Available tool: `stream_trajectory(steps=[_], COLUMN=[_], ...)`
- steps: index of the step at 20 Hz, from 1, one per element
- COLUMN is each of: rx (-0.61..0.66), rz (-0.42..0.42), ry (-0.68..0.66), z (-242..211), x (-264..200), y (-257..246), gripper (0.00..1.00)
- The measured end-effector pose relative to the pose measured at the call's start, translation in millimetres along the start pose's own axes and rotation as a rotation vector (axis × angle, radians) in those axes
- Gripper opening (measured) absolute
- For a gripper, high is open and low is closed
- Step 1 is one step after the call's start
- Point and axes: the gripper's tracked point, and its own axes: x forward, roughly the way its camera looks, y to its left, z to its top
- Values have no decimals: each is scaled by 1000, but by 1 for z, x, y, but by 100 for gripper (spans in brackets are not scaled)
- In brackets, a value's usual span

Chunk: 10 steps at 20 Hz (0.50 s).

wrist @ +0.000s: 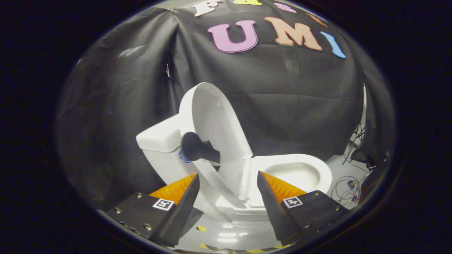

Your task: Open the toilet lid.

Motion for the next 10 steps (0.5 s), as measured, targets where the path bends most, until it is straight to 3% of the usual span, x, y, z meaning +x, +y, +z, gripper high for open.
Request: stream_trajectory(steps=[10], rx=[-3], rz=[-29], ry=[-64], z=[9], x=[-7], y=[-80], gripper=[99])
